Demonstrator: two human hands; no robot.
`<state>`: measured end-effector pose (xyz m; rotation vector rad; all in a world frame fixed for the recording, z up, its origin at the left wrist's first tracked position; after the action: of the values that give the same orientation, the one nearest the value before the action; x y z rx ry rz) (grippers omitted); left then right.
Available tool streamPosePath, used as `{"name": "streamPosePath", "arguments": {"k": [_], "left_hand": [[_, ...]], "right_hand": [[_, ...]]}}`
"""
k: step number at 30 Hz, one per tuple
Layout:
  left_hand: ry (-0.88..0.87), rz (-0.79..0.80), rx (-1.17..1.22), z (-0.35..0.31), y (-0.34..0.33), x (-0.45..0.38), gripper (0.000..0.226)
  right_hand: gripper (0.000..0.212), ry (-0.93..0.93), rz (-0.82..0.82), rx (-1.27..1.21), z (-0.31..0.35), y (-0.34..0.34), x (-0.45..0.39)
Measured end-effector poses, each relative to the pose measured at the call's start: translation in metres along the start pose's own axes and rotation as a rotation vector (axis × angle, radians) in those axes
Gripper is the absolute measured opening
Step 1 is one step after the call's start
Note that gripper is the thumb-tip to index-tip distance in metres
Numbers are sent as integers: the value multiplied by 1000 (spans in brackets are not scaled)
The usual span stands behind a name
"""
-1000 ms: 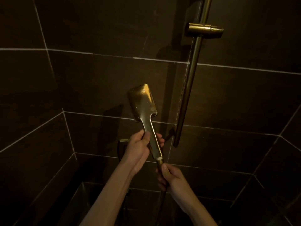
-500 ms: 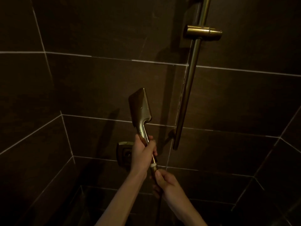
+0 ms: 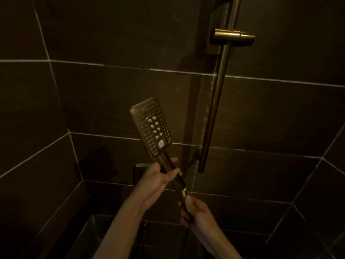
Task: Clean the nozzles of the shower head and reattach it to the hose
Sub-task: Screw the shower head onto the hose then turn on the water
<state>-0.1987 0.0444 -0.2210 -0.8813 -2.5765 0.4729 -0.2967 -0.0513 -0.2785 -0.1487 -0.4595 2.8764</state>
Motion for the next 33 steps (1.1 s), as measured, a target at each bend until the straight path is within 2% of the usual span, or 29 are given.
{"name": "streamPosePath", "arguments": {"k": [7,18,20,23,29,33], "left_hand": [[-175,5,43,-15,-4,8,33],[-142,61,298,-6,5,-2,40],[-144,88,330,-6,3,-2,50],[-126,18,306,-5,6,-3,66],[-176,-155,221,1,14,-7,39],[-151,-50,336,5,14,-7,47]], "right_hand": [[34,79,97,229,19,3,-3],[36,0,114,103,9,-6,-2],[35,-27,104,85,4,-5,-1],[33,-52,109,79,-1,-6,-1],[32,-113,116,76,-6,-13,5],[32,-104,43,-14,-2,-12,4]]}}
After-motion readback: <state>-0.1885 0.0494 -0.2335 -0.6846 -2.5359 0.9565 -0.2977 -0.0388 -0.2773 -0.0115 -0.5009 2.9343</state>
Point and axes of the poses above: each hand's wrist, its own x-axis away from the middle knuckle, its own y-axis out of the back of the hand, z = x × y, the point moved 7 cm from there along -x, towards the middle knuckle, and after that the axes turned 15 degrees about y, right-handed, at the moved point
